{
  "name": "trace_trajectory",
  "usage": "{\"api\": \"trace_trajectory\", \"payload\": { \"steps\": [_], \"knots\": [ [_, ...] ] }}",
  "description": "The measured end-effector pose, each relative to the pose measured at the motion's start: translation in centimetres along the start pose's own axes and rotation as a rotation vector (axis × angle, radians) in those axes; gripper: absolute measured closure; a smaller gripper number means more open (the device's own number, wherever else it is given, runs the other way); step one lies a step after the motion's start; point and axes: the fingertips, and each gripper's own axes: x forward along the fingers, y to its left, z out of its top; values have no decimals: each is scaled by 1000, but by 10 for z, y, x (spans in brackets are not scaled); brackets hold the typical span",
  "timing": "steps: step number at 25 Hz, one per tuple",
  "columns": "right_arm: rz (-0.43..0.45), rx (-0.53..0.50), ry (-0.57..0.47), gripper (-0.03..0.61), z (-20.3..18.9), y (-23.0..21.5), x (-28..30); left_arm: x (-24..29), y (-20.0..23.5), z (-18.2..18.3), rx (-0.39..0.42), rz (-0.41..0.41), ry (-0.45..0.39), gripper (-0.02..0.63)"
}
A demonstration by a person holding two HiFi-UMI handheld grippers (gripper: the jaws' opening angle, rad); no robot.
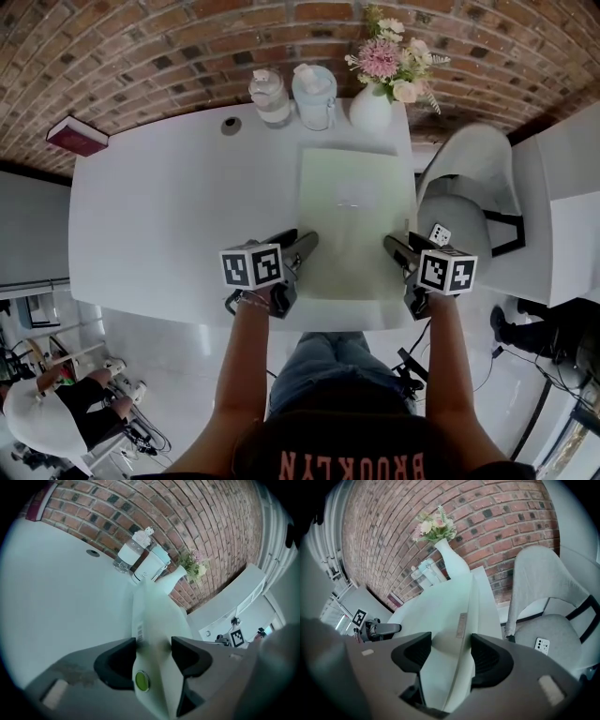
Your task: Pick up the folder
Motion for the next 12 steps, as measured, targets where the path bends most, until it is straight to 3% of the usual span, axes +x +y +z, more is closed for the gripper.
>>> {"api": "trace_trajectory", "payload": {
  "steps": [12],
  "knots": [
    [-10, -91, -17, 319, 14, 18, -18, -20, -17, 5, 19, 7, -43, 370]
  ]
}}
